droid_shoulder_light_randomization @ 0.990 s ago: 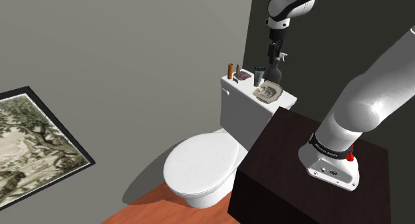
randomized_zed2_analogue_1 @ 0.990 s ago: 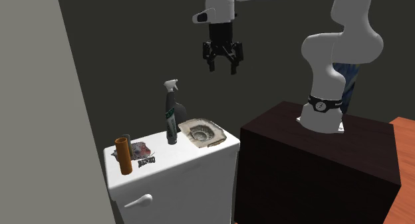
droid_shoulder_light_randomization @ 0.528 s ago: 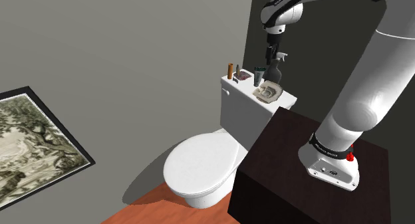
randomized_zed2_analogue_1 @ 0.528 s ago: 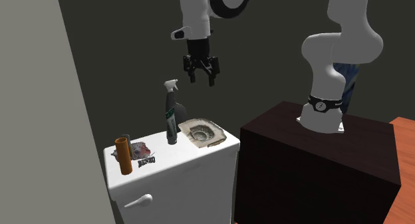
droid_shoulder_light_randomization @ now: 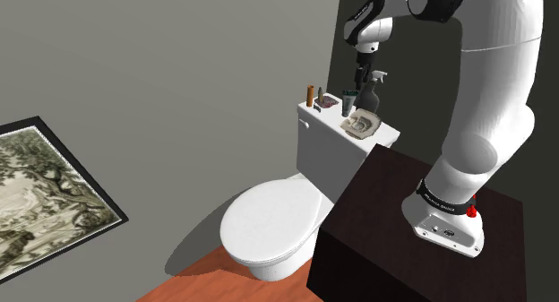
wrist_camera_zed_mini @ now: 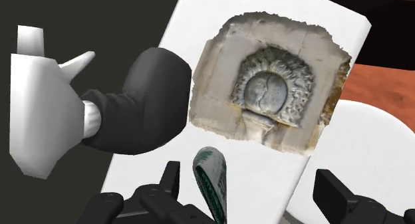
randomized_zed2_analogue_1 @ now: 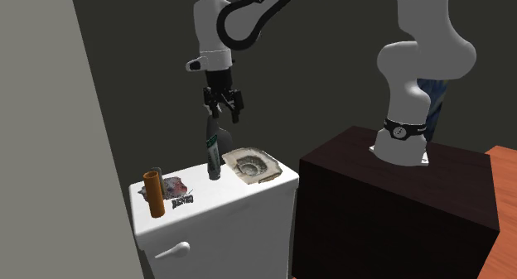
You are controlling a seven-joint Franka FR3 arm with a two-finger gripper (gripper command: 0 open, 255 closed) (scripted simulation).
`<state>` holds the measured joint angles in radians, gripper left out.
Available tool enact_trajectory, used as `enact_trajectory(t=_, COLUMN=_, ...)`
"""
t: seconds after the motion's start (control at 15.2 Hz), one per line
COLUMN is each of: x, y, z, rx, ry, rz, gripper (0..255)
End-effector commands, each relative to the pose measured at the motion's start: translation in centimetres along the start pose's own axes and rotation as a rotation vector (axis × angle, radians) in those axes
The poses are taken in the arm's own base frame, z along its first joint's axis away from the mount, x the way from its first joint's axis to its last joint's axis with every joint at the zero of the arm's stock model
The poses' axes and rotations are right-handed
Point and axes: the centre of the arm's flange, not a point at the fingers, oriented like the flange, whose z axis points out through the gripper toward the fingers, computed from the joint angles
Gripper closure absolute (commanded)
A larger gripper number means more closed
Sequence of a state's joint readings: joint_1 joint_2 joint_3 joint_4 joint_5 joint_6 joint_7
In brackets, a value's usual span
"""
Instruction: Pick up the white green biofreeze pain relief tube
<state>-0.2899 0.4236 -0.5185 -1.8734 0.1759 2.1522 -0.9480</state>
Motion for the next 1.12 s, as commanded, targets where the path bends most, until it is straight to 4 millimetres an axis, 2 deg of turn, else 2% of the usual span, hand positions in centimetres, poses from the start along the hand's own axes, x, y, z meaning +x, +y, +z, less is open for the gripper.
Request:
enact_trajectory(t=0.0, x=1.0, y=2.1, z=1.3, rx=0.005, ry=0.005, rz=-0.004, gripper=0)
enact_trajectory(t=0.07, x=1.4, y=3.1, z=1.9, rx=0.007, ry=0.007, rz=-0.006, gripper=0)
enact_trajectory(t=0.53, x=1.8, y=3.2, z=5.6, rx=0.007, ry=0.007, rz=-0.006, gripper=0)
enact_trajectory(t=0.73, x=1.8, y=3.2, z=5.9, rx=0.007, ry=0.007, rz=-0.006, gripper=0)
enact_trajectory(t=0.79, x=1.8, y=3.2, z=5.9, rx=0.007, ry=0.007, rz=-0.006, gripper=255)
enact_trajectory(t=1.06, x=1.8, y=3.2, z=5.9, rx=0.007, ry=0.007, rz=-0.006, gripper=255)
